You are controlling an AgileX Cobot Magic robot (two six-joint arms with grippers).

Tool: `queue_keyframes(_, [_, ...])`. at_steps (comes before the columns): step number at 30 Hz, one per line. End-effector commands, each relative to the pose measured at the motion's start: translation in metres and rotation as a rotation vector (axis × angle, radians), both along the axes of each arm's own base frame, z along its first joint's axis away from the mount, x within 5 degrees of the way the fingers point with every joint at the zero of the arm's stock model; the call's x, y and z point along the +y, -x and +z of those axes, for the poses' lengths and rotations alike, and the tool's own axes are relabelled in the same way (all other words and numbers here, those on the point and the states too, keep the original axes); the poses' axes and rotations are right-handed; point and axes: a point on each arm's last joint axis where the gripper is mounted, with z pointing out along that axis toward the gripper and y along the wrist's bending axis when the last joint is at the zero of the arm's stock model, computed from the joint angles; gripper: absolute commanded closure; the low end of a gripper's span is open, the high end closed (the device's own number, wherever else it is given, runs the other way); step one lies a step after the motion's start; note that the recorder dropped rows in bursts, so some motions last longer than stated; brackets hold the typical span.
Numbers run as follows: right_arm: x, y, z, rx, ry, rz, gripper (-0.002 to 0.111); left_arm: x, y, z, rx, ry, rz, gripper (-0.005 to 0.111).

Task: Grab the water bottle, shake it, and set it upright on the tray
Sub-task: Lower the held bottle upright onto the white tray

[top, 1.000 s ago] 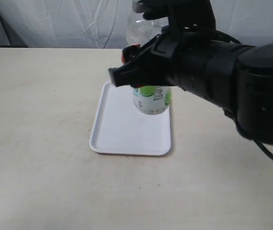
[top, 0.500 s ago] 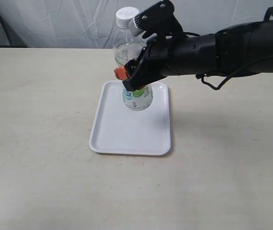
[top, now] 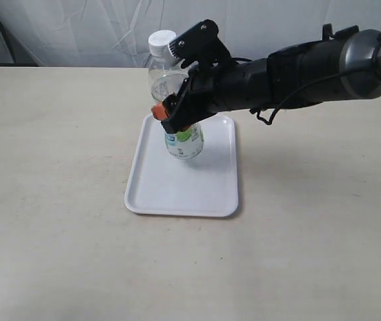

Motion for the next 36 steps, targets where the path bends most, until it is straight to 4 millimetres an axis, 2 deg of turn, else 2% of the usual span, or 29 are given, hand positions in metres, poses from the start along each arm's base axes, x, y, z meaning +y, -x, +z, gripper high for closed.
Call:
queue_keyframes(1, [0.002,-0.003,-0.007,0.026,-0.014,0.006,0.109,0.0,0.0,0.0,-0.01,-0.003,0.0,0.106])
queue_keyframes(5, [0.005,-0.005,-0.01,0.048,-0.033,0.016,0.109,0.0,0.0,0.0,-0.01,-0.003,0.0,0.106])
queue_keyframes(8, [0.007,-0.012,-0.001,0.118,-0.105,-0.044,0.109,0.0,0.0,0.0,-0.01,-0.005,0.0,0.106])
queue_keyframes(11, [-0.008,-0.026,0.002,0.197,-0.149,-0.194,0.109,0.0,0.0,0.0,-0.01,-0.005,0.0,0.106])
queue_keyframes(13, [-0.022,-0.034,0.004,0.279,-0.224,-0.219,0.109,0.0,0.0,0.0,-0.01,-0.005,0.0,0.106])
queue_keyframes(16, [-0.031,-0.04,0.005,0.337,-0.271,-0.263,0.109,0.0,0.0,0.0,-0.01,-0.005,0.0,0.106])
queue_keyframes(19, [-0.036,-0.042,0.006,0.336,-0.284,-0.235,0.109,0.0,0.0,0.0,-0.01,-0.005,0.0,0.106])
queue_keyframes(22, [-0.037,-0.04,0.002,0.228,-0.213,-0.168,0.109,0.0,0.0,0.0,-0.01,-0.005,0.0,0.106])
queue_keyframes(24, [-0.033,-0.032,-0.003,0.194,-0.191,-0.08,0.109,0.0,0.0,0.0,-0.01,-0.005,0.0,0.106])
queue_keyframes(27, [-0.028,-0.025,-0.009,0.185,-0.161,-0.052,0.109,0.0,0.0,0.0,-0.01,-0.005,0.0,0.106])
queue_keyframes(32, [-0.013,-0.012,-0.008,0.092,-0.147,0.113,0.109,0.0,0.0,0.0,-0.01,-0.005,0.0,0.106])
queue_keyframes(36, [-0.004,-0.007,-0.015,0.052,-0.101,0.15,0.109,0.0,0.0,0.0,-0.01,-0.005,0.0,0.106])
